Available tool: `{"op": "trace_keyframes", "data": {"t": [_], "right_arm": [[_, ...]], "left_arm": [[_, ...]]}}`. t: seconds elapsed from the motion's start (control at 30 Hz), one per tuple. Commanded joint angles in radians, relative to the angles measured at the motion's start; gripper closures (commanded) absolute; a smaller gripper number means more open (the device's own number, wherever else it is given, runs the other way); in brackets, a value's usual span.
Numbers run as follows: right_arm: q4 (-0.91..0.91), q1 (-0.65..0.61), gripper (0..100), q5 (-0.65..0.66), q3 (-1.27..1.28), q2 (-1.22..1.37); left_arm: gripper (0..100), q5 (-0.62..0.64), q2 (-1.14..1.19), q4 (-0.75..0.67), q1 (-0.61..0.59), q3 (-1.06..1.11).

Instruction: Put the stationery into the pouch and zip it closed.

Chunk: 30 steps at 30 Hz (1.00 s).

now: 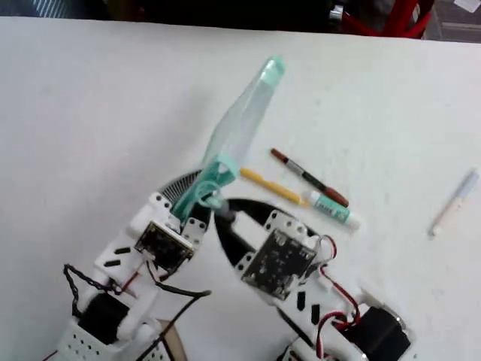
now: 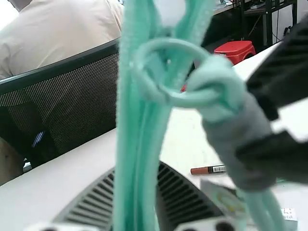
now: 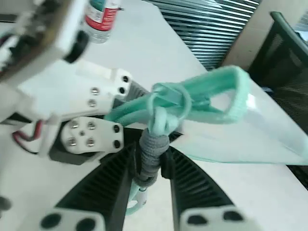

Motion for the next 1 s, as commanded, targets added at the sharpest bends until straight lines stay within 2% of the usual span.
{"op": "trace_keyframes", "data": {"t": [0.0, 0.1, 0.23, 0.37, 0.7, 0.83, 0.97], "right_arm": [[-0.15, 0.185, 98.0, -0.058, 0.035, 0.013], [-0.28, 0.26, 98.0, -0.1, 0.115, 0.013], [-0.355, 0.274, 98.0, -0.109, 0.184, 0.013], [-0.36, 0.272, 98.0, -0.11, 0.196, 0.035], [-0.394, 0.272, 98.0, -0.11, 0.18, 0.331], [-0.39, 0.272, 98.0, -0.11, 0.169, 0.337], [-0.395, 0.272, 98.0, -0.11, 0.169, 0.346]], "left_arm": [[98, 0.014, -0.01, -0.011, -0.004, -0.011], [98, 0.015, -0.01, -0.009, -0.004, -0.014], [97, 0.023, -0.01, -0.009, -0.002, -0.018], [97, 0.121, -0.01, -0.008, -0.002, -0.06], [94, 0.137, -0.01, 0.049, -0.002, -0.112], [93, 0.218, -0.012, 0.051, -0.002, -0.133], [87, 0.264, -0.012, 0.176, -0.002, -0.232]]}}
